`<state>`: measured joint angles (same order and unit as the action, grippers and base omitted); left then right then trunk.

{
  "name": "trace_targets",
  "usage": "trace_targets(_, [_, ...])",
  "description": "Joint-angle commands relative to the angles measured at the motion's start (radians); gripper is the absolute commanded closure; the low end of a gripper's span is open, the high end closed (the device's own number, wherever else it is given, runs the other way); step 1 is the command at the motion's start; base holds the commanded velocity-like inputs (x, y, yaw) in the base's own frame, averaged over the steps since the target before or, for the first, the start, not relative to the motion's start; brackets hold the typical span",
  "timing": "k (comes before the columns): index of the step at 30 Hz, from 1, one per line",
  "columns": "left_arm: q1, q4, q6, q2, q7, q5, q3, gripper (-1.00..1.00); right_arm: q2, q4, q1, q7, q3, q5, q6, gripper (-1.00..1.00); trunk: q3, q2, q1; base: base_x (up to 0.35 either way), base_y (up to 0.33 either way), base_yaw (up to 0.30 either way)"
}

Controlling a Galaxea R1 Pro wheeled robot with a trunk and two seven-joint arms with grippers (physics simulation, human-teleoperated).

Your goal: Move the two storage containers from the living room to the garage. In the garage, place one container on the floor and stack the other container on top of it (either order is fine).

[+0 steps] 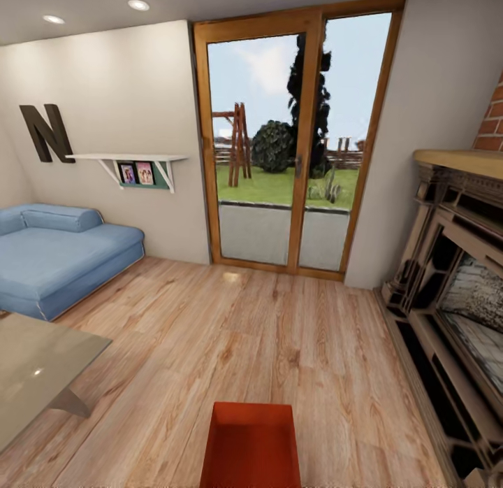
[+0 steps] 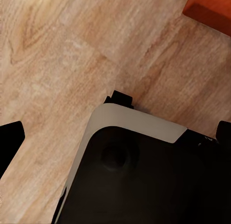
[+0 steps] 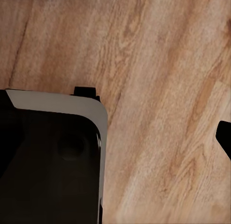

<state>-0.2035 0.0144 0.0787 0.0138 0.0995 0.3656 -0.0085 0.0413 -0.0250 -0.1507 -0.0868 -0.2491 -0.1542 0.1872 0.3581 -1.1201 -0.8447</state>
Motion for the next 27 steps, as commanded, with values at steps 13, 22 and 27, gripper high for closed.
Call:
trace_targets(13, [-0.001, -0.001, 0.003, 0.0, 0.002, 0.004, -0.001, -1.0, 0.0, -0.003, -0.001, 0.001, -0.007, -0.013, 0.004, -1.0, 0.022, -0.001, 0.0, 0.0, 0.0, 0.0])
trace_targets(22, [-0.001, -0.001, 0.003, 0.0, 0.002, 0.004, -0.001, -1.0, 0.002, -0.003, -0.001, 0.0, -0.004, -0.023, 0.008, -1.0, 0.036, -0.001, 0.0, 0.0, 0.0, 0.0])
trace_targets(27, [-0.001, -0.001, 0.003, 0.0, 0.002, 0.004, -0.002, -1.0, -0.001, -0.005, -0.001, -0.001, -0.004, -0.019, 0.008, -1.0, 0.044, -0.001, 0.0, 0.0, 0.0, 0.0])
